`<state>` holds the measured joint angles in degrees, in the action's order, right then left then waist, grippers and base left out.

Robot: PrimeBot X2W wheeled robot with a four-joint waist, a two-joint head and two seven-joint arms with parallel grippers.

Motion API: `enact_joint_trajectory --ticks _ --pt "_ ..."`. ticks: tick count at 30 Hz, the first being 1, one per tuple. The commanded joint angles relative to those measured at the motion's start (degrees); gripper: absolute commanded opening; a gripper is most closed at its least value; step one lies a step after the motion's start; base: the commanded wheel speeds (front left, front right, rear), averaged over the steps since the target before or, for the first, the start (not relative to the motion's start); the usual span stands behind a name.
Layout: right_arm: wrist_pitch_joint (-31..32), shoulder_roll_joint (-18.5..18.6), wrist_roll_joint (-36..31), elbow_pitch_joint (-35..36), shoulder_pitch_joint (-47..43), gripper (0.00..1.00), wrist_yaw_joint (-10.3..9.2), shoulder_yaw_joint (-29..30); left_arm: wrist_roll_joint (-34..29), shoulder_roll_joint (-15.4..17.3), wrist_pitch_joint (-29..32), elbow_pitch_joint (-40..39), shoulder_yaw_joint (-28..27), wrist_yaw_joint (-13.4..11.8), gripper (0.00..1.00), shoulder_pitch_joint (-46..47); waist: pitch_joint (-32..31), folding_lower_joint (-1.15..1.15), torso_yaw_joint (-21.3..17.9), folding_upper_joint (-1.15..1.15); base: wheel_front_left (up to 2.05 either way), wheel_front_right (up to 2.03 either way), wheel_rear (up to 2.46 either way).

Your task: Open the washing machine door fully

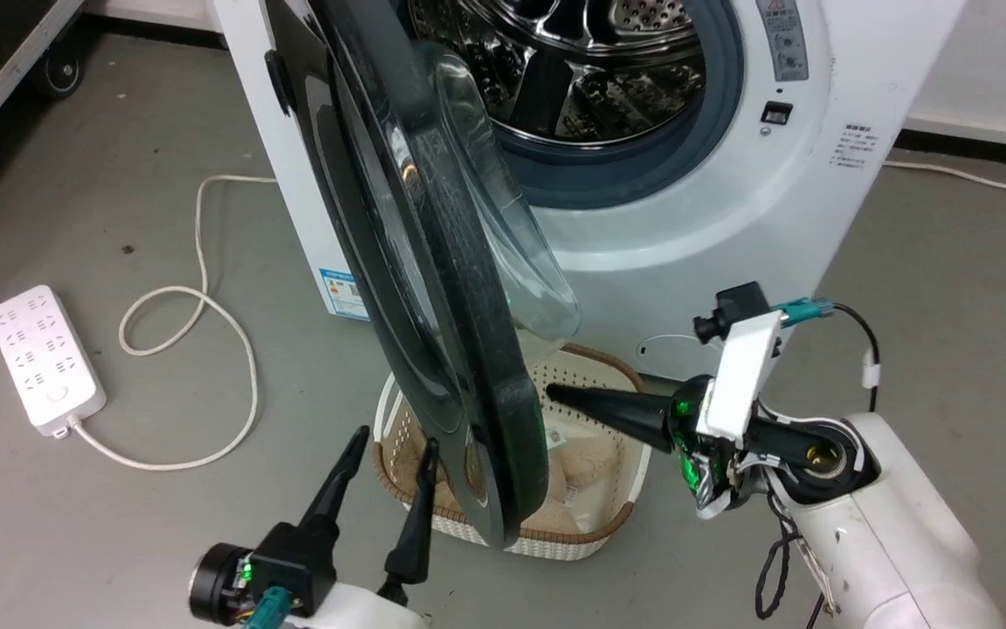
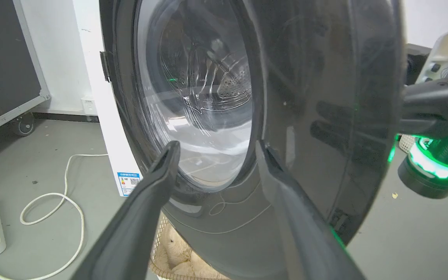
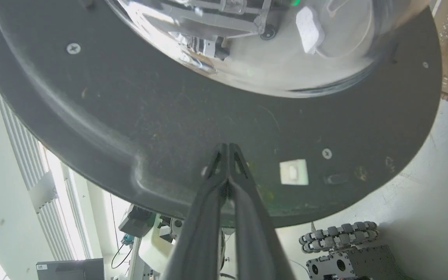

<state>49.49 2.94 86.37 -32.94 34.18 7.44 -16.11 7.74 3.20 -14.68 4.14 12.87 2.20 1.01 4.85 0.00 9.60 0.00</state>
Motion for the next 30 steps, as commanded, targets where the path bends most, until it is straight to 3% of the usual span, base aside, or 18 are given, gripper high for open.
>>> enact_joint_trajectory --ticks 1,2,3,8,14,19,21,22,23,25,26,27,30 --pt "-1.8 0.0 -0.5 0.6 -1.2 0.25 0.05 0.7 0.3 0.5 -0.3 0.1 -0.8 0.1 1.0 -1.1 -0.6 0.0 -0.5 0.0 0.0 0.0 0.0" --pt "-3.1 0.3 -1.1 0.9 -1.5 0.78 0.05 1.2 0.3 0.5 -0.3 0.0 -1.2 0.1 1.0 -1.3 -0.8 0.0 -0.8 0.0 0.0 0.0 0.0" --pt "-4.2 0.8 -1.8 1.4 -1.8 1.0 0.05 1.8 0.4 0.6 -0.3 0.0 -1.6 0.2 1.0 -1.4 -1.1 0.0 -1.1 0.0 0.0 0.0 0.0" --pt "-15.7 6.1 -9.7 9.2 -4.5 1.0 0.05 5.5 1.0 0.7 -0.3 -0.2 -3.5 0.4 1.0 -2.1 -2.7 0.0 -2.4 0.0 0.0 0.0 0.0" --pt "-35.6 16.0 -30.9 24.4 -12.3 1.0 0.05 2.7 2.9 0.9 -0.3 -0.2 -5.9 1.3 1.0 -3.0 -5.2 0.0 -4.2 0.0 0.0 0.0 0.0" --pt "-50.5 21.3 -48.9 29.7 -20.7 1.0 0.05 3.3 3.7 1.4 -0.3 -0.5 -7.7 1.9 1.0 -3.6 -6.5 0.0 -5.8 0.0 0.0 0.0 0.0" --pt "-53.1 21.1 -52.4 29.8 -22.3 1.0 0.05 4.8 3.7 1.5 -0.3 -0.5 -7.9 1.9 1.0 -3.7 -6.7 0.0 -6.2 0.0 0.0 0.0 0.0" --pt "-57.3 19.3 -58.7 30.6 -25.7 1.0 0.05 7.7 3.6 1.4 -0.3 -0.8 -8.2 2.0 1.0 -4.1 -7.0 0.0 -6.9 0.0 0.0 0.0 0.0" --pt "-57.3 19.3 -58.7 30.6 -25.7 1.0 0.05 7.7 3.6 1.4 -0.3 -0.8 -8.2 2.0 1.0 -4.1 -7.0 0.0 -6.9 0.0 0.0 0.0 0.0" --pt "-60.7 15.8 -68.9 31.9 -30.8 1.0 0.05 11.2 3.5 1.4 -0.3 -0.9 -8.2 2.2 1.0 -4.7 -7.4 0.0 -7.7 0.0 0.0 0.0 0.0" --pt "-60.7 15.8 -68.9 31.9 -30.8 1.0 0.05 11.2 3.5 1.4 -0.3 -0.9 -8.2 2.2 1.0 -4.7 -7.4 0.0 -7.7 0.0 0.0 0.0 0.0" --pt "-61.8 12.7 -73.2 32.9 -34.1 1.0 0.05 12.4 3.5 1.3 -0.3 -0.7 -8.0 2.4 1.0 -5.0 -7.6 0.0 -8.2 0.0 0.0 0.0 0.0" --pt "-62.5 9.7 -76.0 33.6 -36.9 1.0 0.05 13.7 3.4 1.2 -0.3 -0.3 -7.7 2.5 1.0 -5.0 -7.8 0.0 -8.4 0.0 0.0 0.0 0.0"
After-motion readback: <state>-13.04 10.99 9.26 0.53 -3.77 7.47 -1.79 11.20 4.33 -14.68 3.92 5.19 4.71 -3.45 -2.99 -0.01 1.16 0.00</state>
